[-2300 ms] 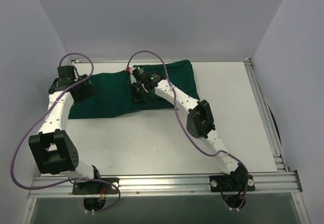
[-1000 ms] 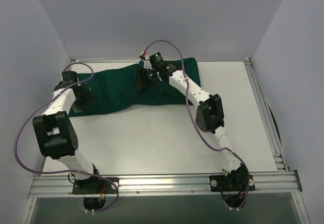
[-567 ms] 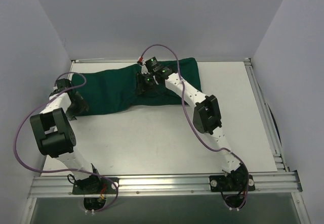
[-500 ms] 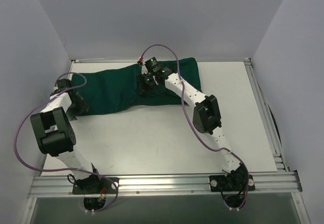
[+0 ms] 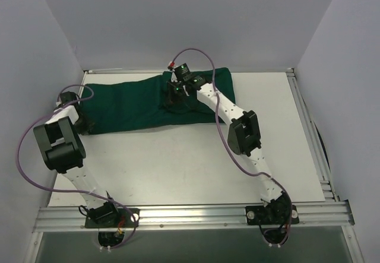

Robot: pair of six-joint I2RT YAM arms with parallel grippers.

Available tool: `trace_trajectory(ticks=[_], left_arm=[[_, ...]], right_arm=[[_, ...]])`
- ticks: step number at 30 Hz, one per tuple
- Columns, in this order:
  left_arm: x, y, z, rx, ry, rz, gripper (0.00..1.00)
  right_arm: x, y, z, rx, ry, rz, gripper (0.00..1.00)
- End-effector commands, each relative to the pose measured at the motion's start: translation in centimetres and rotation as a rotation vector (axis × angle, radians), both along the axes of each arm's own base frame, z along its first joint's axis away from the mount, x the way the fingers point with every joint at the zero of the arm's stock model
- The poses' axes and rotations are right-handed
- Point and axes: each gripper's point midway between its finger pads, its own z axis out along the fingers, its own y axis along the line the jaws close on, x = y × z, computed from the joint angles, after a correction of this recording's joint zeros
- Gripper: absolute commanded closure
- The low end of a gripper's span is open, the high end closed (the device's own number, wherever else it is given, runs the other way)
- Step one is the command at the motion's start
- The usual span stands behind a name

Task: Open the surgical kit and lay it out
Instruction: Open the surgical kit at the center of the board.

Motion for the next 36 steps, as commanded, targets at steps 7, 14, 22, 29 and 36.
trace_trajectory(ticks=[7, 14, 22, 29, 36], left_arm=[[-1.2, 1.8, -2.2, -0.012, 0.097, 0.026, 0.87], [-0.9, 2.1, -2.3, -0.008, 0.115, 0.015, 0.88], [-0.8, 2.3, -2.2, -0.002, 0.124, 0.008, 0.9], [-0.6, 2.4, -2.3, -0.002, 0.136, -0.001, 0.93], [-0.2, 2.6, -1.4, 0.007, 0.122, -0.014, 0.84]], right_arm=[[5.0, -8.7, 10.9, 0.063, -0.181, -0.259, 1.0], [9.2, -28.0, 13.9, -0.019, -0.257, -0.613, 1.0], [6.8, -50.7, 10.4, -0.264, -0.237, -1.022, 1.0], [2.9, -57.4, 2.8, -0.458, -0.081, -1.094, 1.0], [1.5, -58.3, -1.5, -0.558, 0.084, -1.121, 0.79]])
